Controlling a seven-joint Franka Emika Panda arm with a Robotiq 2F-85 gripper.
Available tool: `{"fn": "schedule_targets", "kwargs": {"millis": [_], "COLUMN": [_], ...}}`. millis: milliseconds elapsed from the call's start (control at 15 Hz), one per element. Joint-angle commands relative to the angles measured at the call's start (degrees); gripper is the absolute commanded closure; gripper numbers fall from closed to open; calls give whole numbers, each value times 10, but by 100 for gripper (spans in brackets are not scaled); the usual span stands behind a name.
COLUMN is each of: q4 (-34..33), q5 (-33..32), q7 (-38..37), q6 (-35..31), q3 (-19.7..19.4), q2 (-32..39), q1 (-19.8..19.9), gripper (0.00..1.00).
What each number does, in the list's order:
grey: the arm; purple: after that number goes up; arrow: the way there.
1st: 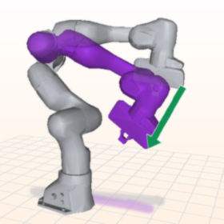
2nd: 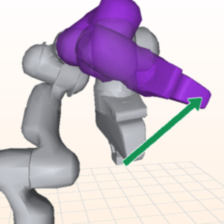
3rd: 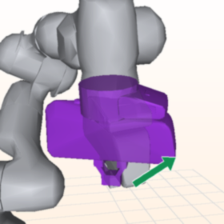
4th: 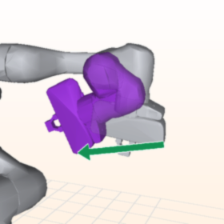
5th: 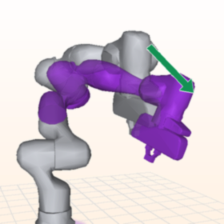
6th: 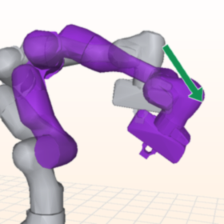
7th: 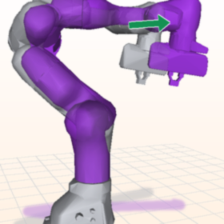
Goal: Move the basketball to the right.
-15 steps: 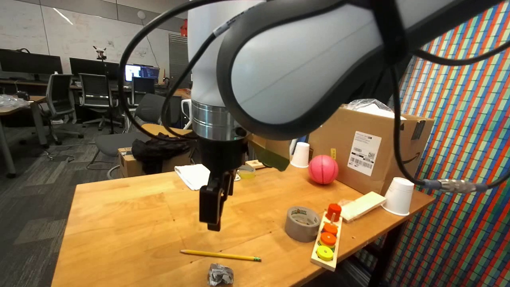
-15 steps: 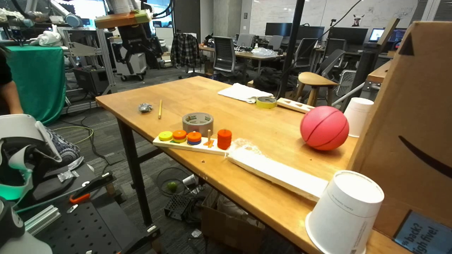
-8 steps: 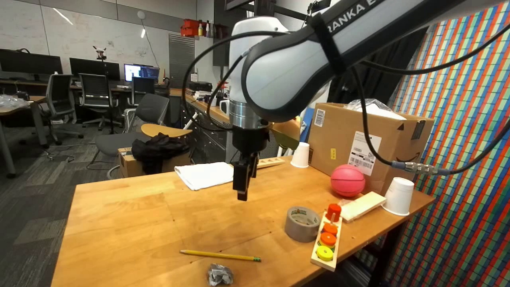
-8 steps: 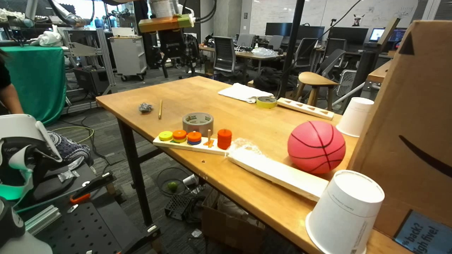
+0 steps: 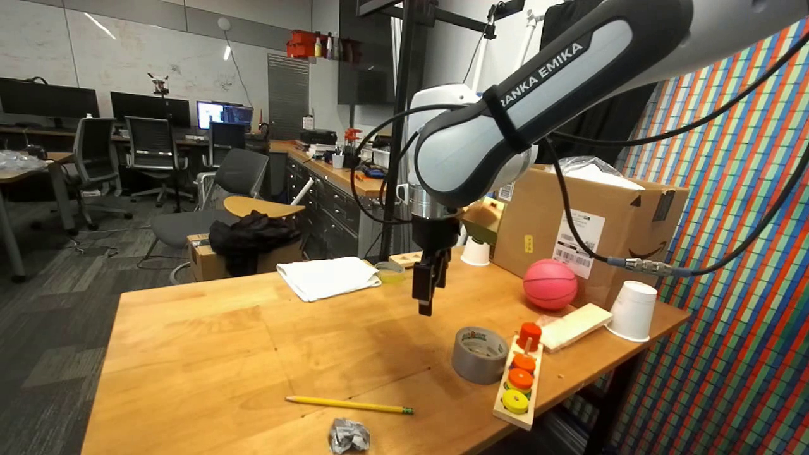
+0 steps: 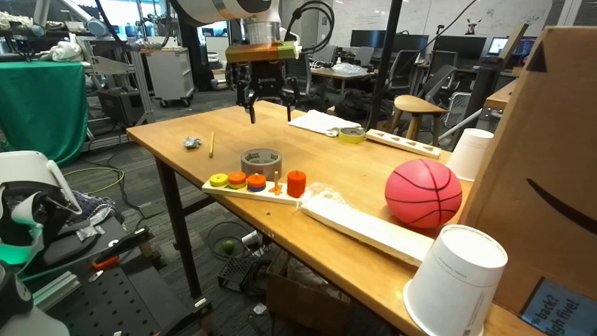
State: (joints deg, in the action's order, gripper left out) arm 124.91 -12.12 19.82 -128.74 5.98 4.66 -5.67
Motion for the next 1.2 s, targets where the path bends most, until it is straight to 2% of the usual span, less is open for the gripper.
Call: {"fn": "schedule_targets", "kwargs": {"millis": [0, 200, 533, 800, 1133], "q4": [-35, -55, -93, -122, -121], "q5": [-5, -20, -8, 6, 16], "q7": [3, 2, 33, 42, 43], "q6": [16, 15, 14, 24, 16], "q3": [-18, -38, -58, -59, -63], "q2": [25, 39, 53, 65, 80], "q1": [20, 39, 70, 81, 90], "gripper": [0, 0, 0, 0, 0]}}
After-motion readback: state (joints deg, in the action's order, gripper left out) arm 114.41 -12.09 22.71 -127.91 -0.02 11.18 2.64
